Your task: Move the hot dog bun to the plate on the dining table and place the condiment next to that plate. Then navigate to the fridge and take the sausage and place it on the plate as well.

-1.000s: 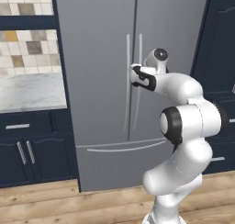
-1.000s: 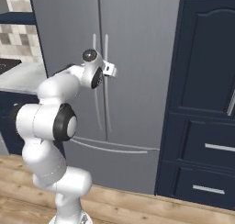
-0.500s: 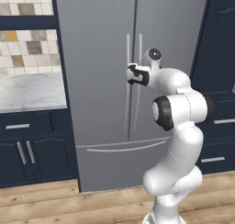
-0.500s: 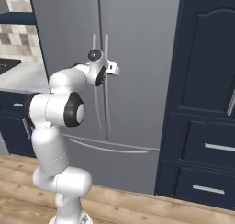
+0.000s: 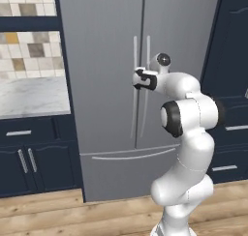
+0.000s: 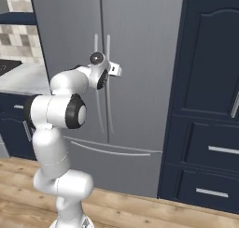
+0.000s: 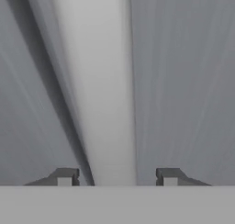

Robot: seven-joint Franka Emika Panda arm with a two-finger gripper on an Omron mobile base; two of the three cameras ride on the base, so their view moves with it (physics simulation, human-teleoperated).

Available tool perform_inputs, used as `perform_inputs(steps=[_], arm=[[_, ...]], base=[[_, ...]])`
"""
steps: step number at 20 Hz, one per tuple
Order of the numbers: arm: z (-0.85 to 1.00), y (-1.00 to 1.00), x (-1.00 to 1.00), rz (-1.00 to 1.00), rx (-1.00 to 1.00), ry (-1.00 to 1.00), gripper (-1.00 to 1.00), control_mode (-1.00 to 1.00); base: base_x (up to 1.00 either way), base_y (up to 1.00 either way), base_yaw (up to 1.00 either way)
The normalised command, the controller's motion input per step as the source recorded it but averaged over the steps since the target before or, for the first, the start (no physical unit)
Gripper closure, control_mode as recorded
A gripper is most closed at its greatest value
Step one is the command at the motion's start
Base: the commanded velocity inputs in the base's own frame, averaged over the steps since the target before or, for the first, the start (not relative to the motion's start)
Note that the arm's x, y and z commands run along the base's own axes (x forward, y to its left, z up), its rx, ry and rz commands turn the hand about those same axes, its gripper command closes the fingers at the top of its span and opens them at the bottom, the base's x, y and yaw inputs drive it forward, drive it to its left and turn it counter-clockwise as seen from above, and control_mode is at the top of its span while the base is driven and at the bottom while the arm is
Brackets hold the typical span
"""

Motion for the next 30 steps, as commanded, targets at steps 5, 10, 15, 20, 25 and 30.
perform_inputs(steps=[5,10,15,20,25,30], arm=[[-0.03,0.00,0.07,0.00,0.00,0.02,1.00,-1.00],[-0.05,-0.19,-0.55,-0.12,0.00,-0.01,1.00,-1.00],[0.00,-0.53,-0.98,-0.15,0.00,-0.07,1.00,-1.00],[0.00,-0.78,-0.78,-0.12,0.00,0.00,1.00,-1.00],[0.00,-0.90,-0.64,-0.10,0.00,0.02,1.00,-1.00],[0.00,-0.79,-0.51,-0.08,0.00,0.03,-1.00,-1.00]], base=[[0.00,0.00,0.00],[0.00,0.00,0.00],[0.00,0.00,0.00],[0.00,0.00,0.00],[0.00,0.00,0.00],[0.00,0.00,0.00]])
